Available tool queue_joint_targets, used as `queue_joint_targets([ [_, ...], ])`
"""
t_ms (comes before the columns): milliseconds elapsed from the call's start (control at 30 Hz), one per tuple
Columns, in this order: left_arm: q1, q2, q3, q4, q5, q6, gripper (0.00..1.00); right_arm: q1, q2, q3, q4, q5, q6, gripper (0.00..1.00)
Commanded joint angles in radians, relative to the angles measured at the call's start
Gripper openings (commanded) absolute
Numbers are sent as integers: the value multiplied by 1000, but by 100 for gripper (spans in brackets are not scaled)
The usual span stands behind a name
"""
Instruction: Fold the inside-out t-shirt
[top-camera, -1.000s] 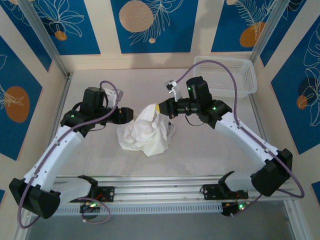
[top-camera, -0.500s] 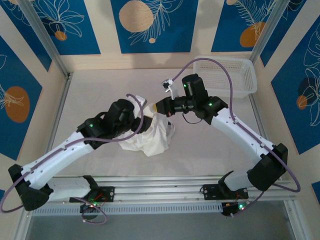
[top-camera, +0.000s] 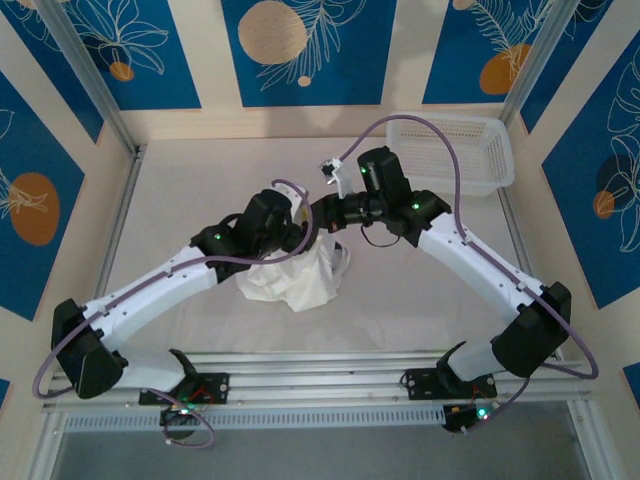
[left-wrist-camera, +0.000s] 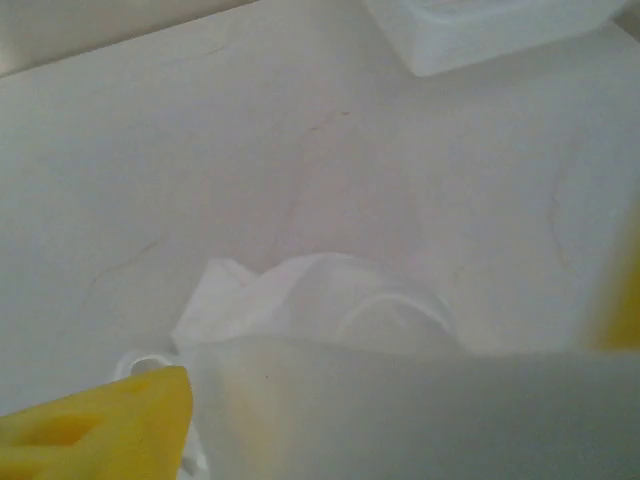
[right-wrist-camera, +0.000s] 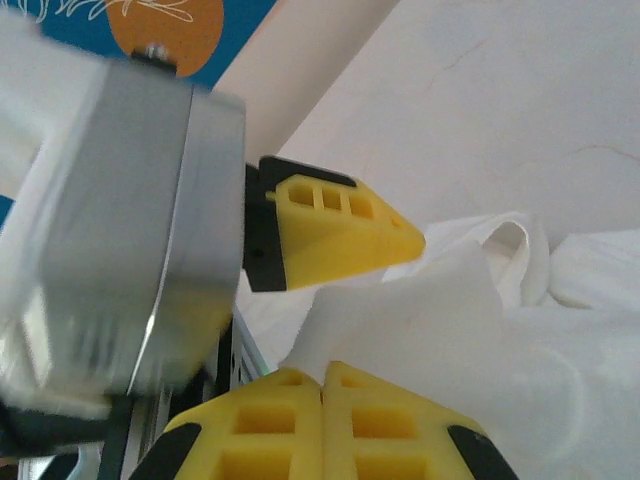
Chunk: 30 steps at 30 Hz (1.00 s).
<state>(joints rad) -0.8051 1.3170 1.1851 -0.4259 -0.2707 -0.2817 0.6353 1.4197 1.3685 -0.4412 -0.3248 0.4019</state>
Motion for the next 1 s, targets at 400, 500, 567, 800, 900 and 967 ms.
queue_joint_targets([
  [400,248,-137,-69,66,490,-66,0,-31,-1,-3,-99,67,14,0],
  [500,268,-127,-75,161,710,-141,0,-37,-2,-17,-91,105,20,7],
  [567,270,-120,-66,181,754,-190,0,-35,-5,-46,-64,130,21,28],
  [800,273,-111,-57,225,790,-294,0,70,-31,-193,87,366,38,58],
  [900,273,-110,-57,210,773,-291,0,95,-22,-192,60,582,66,58],
  [967,275,-109,-56,197,766,-289,0,98,-19,-201,54,685,57,58],
])
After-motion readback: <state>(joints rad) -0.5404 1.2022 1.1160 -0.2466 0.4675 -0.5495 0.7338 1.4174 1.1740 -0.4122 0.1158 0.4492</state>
